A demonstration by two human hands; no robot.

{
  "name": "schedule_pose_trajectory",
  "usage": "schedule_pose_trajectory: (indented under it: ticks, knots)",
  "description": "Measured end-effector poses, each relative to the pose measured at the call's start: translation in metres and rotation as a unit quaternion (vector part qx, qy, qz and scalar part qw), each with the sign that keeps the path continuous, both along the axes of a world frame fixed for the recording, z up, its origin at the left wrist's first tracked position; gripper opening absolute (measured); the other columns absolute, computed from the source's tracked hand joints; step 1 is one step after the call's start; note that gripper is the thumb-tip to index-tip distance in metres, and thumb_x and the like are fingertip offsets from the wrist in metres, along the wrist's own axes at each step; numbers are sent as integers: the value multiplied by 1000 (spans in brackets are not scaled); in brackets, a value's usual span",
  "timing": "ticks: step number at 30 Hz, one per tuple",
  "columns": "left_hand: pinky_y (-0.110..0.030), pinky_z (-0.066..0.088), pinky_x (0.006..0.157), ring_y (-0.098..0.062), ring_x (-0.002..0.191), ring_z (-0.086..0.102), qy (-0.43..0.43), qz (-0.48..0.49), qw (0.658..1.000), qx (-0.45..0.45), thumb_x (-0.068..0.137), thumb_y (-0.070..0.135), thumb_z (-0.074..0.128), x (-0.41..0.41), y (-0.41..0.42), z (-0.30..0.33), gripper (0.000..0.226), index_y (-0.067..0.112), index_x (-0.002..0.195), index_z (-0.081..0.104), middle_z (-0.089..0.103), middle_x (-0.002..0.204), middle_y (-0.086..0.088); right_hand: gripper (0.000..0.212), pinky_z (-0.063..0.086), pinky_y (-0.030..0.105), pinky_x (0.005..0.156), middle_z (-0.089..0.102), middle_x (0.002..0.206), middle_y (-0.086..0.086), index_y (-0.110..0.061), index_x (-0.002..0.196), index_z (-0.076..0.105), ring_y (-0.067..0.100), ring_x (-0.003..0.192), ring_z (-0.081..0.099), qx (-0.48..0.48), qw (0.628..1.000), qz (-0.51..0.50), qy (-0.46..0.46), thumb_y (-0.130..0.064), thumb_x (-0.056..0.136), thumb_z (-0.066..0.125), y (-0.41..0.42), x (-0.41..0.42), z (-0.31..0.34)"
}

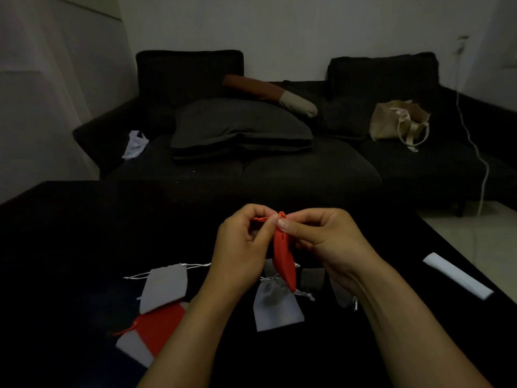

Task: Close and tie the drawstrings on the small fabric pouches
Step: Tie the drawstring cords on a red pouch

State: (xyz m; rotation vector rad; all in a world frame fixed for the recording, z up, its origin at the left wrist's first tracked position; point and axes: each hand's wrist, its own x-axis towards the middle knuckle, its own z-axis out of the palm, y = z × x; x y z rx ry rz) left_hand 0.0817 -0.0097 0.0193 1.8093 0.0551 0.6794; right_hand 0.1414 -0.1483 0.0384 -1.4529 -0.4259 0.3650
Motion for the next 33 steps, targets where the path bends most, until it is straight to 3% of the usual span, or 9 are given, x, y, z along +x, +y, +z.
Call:
schedule_pose_trajectory:
  ticks: [5,9,13,16,22,29,33]
  knots:
    - [-18,53,66,-7,77,71,18,-22,998,-52,93,13,63,0,1,-1,8,16,91,70,74,82,1,11,56,26,68,74,80,13,-4,84,74,18,72,69,-21,999,19,-30,-13,79,76,-2,2,0]
    - [-30,59,75,-23,84,73,62,-106,969,-216,89,18,65,-4,1,5,19,5,100,72,76,90,-15,18,50,19,62,72,81,12,1,95,72,11,68,66,-18,996,74,-48,-16,90,65,-4,1,1]
    - [-26,58,73,-18,79,72,34,-74,967,-243,82,12,72,-4,3,7,13,8,94,74,76,87,-14,23,49,17,61,70,78,6,5,104,68,5,65,65,-10,993,112,-39,-14,97,55,-4,1,0]
    - [-21,55,67,-13,75,72,-1,-73,978,-195,78,8,74,-4,4,8,11,12,88,74,76,81,-7,22,49,22,67,70,83,7,-5,100,71,10,73,64,-15,993,115,-32,-19,98,54,-4,3,-1]
    - [-18,55,70,-10,78,73,-42,-50,998,-19,80,2,75,-9,8,13,12,11,87,74,76,83,0,23,50,22,64,65,74,4,-7,95,69,8,66,60,0,993,122,4,-20,99,51,-4,1,-1]
    - [-16,54,71,-6,77,72,-67,-33,993,91,77,2,78,-9,14,14,14,14,85,77,75,79,5,22,35,34,68,55,71,8,-12,81,71,17,66,46,35,984,156,83,-27,93,59,0,-1,-5]
    - [-11,52,71,2,79,70,-69,-17,977,202,75,6,81,-13,19,17,18,19,86,77,74,83,12,27,42,30,69,57,74,7,-12,81,72,15,68,53,17,981,152,123,-19,97,52,1,-1,-4]
